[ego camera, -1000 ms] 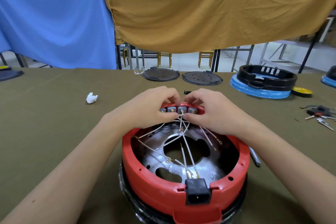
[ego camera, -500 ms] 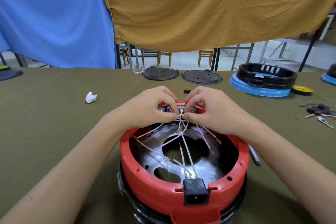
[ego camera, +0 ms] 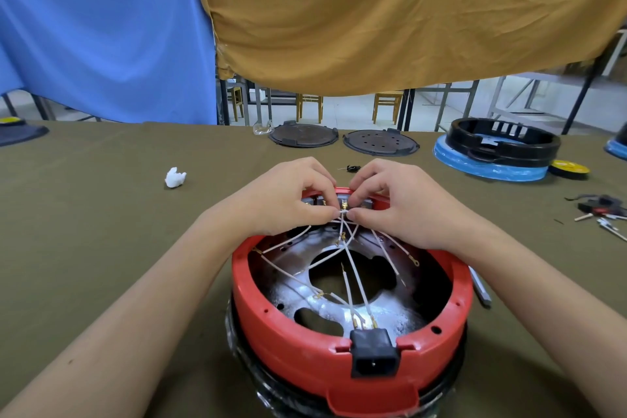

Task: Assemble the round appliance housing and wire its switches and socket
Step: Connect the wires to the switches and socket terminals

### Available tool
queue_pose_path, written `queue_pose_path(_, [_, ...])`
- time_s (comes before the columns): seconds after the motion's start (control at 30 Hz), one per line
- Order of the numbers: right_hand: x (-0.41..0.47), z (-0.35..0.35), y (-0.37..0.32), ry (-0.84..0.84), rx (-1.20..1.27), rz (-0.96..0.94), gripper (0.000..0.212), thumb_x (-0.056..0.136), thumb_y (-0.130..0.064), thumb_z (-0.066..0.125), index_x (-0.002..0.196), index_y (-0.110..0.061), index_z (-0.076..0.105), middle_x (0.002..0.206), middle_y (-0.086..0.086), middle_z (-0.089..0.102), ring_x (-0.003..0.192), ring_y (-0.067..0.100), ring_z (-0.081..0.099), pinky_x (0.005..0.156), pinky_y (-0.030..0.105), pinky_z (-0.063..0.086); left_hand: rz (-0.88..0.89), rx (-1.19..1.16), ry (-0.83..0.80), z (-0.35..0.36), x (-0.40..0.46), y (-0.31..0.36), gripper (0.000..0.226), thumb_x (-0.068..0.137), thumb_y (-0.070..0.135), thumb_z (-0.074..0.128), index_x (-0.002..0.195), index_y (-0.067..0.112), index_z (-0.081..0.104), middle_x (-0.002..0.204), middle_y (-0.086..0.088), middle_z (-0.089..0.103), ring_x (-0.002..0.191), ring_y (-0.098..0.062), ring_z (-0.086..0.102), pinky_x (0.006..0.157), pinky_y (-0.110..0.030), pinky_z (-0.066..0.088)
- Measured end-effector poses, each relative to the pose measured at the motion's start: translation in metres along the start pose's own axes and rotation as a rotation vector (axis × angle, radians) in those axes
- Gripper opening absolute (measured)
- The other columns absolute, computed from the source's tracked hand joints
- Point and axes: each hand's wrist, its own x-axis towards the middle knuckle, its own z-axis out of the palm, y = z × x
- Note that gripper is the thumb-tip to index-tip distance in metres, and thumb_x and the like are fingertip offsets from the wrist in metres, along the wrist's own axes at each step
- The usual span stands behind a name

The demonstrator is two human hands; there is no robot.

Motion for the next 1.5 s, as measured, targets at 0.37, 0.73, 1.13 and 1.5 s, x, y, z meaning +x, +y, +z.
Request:
queue_pose_path(0.37, [0.003, 0.002, 0.0, 0.0, -0.039, -0.013, 0.011, 0.083, -0.037, 0.076, 0.083, -0.026, 0.079, 0.106, -0.017, 0.06, 0.094, 0.003, 0.056, 0.083, 0.026, 0.04, -0.016, 0.026, 0.013, 0.0, 0.0, 0.002, 0.005, 0.086, 0.033, 0.072, 0.083, 0.033, 0.076, 0.115, 0.014, 0.058, 0.106, 0.002, 0.052, 0.094, -0.023, 0.038])
queue_pose_path(0.73, [0.002, 0.002, -0.005, 0.038, -0.1, -0.023, 0.013, 0.083, -0.035, 0.073, 0.091, -0.026, 0.069, 0.1, -0.006, 0.06, 0.092, 0.013, 0.058, 0.086, 0.036, 0.048, -0.007, 0.061, 0.067, 0.002, -0.001, -0.001, 0.018, 0.085, 0.032, 0.072, 0.102, 0.032, 0.067, 0.109, 0.013, 0.061, 0.1, -0.005, 0.062, 0.09, -0.032, 0.05])
queue_pose_path(1.13, [0.007, 0.005, -0.002, 0.008, -0.134, 0.036, 0.028, 0.087, -0.037, 0.066, 0.112, -0.025, 0.067, 0.098, -0.007, 0.059, 0.088, 0.011, 0.054, 0.074, 0.024, 0.038, -0.071, -0.032, 0.055, 0.002, 0.001, 0.001, 0.026, 0.087, 0.022, 0.069, 0.111, 0.029, 0.063, 0.107, 0.012, 0.068, 0.1, -0.002, 0.063, 0.093, -0.029, 0.051])
queue_pose_path(1.5, [0.011, 0.006, -0.003, -0.015, -0.144, 0.053, 0.032, 0.087, -0.038, 0.064, 0.115, -0.023, 0.064, 0.103, -0.004, 0.059, 0.091, 0.013, 0.056, 0.075, 0.026, 0.039, -0.1, -0.03, 0.026, 0.003, 0.002, -0.002, 0.041, 0.089, 0.027, 0.068, 0.129, 0.026, 0.057, 0.125, 0.011, 0.061, 0.11, -0.004, 0.059, 0.097, -0.025, 0.047])
